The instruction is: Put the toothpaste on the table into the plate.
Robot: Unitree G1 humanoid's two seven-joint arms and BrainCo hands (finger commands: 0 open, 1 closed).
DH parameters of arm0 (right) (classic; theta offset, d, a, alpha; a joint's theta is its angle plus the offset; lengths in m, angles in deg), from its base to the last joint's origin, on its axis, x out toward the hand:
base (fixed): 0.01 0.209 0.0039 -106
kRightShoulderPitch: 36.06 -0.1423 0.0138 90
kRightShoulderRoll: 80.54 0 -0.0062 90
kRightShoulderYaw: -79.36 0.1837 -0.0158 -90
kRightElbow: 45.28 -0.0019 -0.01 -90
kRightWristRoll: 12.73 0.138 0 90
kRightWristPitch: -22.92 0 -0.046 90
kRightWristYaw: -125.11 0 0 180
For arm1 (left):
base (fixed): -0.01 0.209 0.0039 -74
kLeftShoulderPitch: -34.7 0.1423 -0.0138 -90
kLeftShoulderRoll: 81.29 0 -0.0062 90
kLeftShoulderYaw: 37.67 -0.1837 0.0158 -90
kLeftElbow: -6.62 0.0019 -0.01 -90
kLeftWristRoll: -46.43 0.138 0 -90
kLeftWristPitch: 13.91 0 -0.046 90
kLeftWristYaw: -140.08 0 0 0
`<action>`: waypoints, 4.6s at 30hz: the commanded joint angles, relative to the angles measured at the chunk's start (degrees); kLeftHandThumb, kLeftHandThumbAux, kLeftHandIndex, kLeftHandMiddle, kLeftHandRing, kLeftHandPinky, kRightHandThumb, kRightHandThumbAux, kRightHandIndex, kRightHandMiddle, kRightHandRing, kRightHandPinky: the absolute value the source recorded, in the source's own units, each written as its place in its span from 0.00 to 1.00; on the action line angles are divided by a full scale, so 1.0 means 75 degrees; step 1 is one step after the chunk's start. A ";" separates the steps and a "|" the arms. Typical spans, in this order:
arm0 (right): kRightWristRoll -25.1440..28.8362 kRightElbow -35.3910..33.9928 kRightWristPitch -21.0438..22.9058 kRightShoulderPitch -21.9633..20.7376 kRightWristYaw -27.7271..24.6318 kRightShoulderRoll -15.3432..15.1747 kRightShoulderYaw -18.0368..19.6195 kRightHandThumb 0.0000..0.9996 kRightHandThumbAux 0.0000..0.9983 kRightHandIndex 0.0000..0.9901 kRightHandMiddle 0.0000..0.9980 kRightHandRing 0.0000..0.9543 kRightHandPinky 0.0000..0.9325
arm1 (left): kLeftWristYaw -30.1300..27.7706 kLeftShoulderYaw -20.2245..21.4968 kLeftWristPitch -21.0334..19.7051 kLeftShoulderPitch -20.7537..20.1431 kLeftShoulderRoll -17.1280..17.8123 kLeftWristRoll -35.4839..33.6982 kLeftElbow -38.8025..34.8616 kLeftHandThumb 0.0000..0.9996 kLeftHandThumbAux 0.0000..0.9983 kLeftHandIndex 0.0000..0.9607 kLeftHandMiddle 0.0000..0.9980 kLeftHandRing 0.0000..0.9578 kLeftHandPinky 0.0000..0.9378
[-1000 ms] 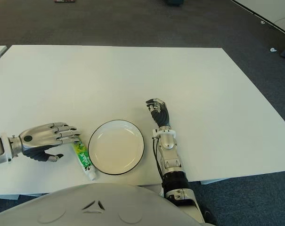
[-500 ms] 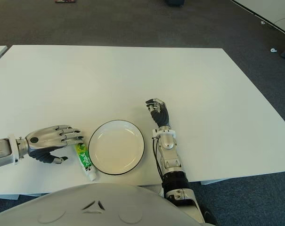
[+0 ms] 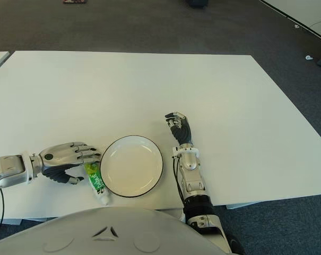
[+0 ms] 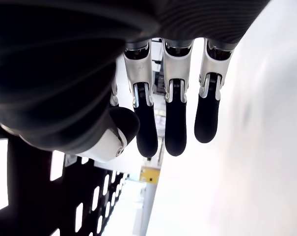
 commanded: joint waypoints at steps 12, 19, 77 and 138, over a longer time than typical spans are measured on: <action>0.0021 -0.0175 0.0021 0.0309 0.0024 -0.0013 0.0055 0.71 0.74 0.42 0.40 0.41 0.45 | -0.0469 -0.0792 -0.0060 -0.0651 -0.0597 0.0234 0.0453 0.44 0.27 0.00 0.05 0.01 0.07; -0.0018 -0.0202 -0.0028 0.0368 0.0075 -0.0033 0.0079 0.71 0.74 0.41 0.39 0.41 0.44 | -0.0112 -0.1102 0.0019 -0.1031 -0.0911 0.0516 0.0842 0.45 0.27 0.02 0.08 0.05 0.11; -0.0063 -0.0273 0.0009 0.0366 0.0097 -0.0129 0.0078 0.70 0.74 0.42 0.40 0.41 0.45 | 0.5385 -0.1455 -0.0553 -0.2453 -0.0106 0.2586 0.1805 0.71 0.70 0.46 0.77 0.79 0.79; -0.0045 -0.0192 0.0086 0.0289 0.0001 -0.0072 0.0063 0.71 0.74 0.42 0.39 0.39 0.42 | 0.1165 0.1459 -0.0033 -0.1063 0.0560 -0.0322 0.0168 0.34 0.19 0.00 0.08 0.04 0.08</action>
